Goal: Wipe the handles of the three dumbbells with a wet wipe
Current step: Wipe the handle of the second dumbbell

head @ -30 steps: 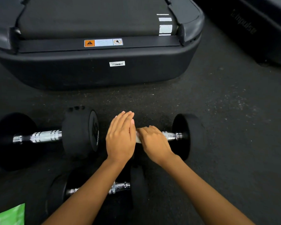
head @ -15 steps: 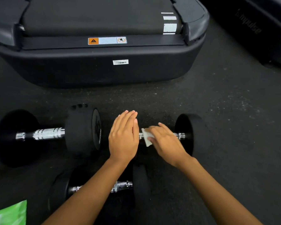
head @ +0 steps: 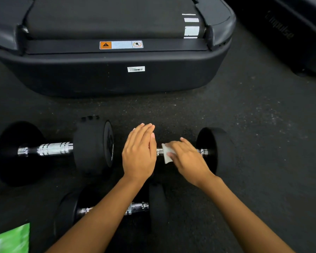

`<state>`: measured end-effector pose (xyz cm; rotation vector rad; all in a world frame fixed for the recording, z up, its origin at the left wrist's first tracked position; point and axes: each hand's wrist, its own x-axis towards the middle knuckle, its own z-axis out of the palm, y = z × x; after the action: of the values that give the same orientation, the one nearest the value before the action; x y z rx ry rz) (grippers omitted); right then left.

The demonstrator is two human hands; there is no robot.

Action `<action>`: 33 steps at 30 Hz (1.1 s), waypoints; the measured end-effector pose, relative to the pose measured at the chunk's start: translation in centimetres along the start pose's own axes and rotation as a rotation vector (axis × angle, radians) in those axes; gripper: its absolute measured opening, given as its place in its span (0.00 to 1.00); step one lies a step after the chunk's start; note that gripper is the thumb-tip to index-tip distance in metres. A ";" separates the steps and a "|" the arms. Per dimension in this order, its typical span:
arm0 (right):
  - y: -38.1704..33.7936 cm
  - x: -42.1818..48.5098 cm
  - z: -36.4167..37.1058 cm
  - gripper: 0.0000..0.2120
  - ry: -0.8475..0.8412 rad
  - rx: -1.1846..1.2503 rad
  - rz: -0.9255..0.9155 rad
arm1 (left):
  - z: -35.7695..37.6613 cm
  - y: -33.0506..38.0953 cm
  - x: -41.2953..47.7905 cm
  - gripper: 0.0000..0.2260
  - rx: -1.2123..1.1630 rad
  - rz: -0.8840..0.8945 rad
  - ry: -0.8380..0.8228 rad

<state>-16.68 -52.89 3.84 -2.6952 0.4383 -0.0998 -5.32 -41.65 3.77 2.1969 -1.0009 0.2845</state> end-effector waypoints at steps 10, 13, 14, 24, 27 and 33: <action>-1.7 1.7 2.1 0.16 0.024 -0.017 0.007 | 0.0 0.0 0.3 0.19 0.027 -0.013 -0.010; 0.0 0.1 0.9 0.16 0.022 0.013 -0.030 | -0.1 0.1 0.1 0.19 0.023 -0.009 -0.013; 0.3 -0.2 0.6 0.16 0.021 0.019 -0.017 | 0.0 0.1 0.1 0.19 0.022 -0.009 -0.011; -1.8 2.3 1.4 0.12 -0.019 -0.026 0.026 | 0.0 0.0 0.1 0.19 0.030 -0.009 -0.009; 0.1 0.8 0.0 0.15 -0.032 0.004 0.027 | -0.1 0.1 0.0 0.19 0.023 -0.015 -0.017; -0.6 2.8 0.2 0.14 -0.067 -0.065 0.152 | 0.0 0.1 0.2 0.19 0.009 -0.015 -0.012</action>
<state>-13.79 -53.22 3.92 -2.7080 0.6334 0.0492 -5.27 -41.82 3.90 2.2155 -0.9906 0.2694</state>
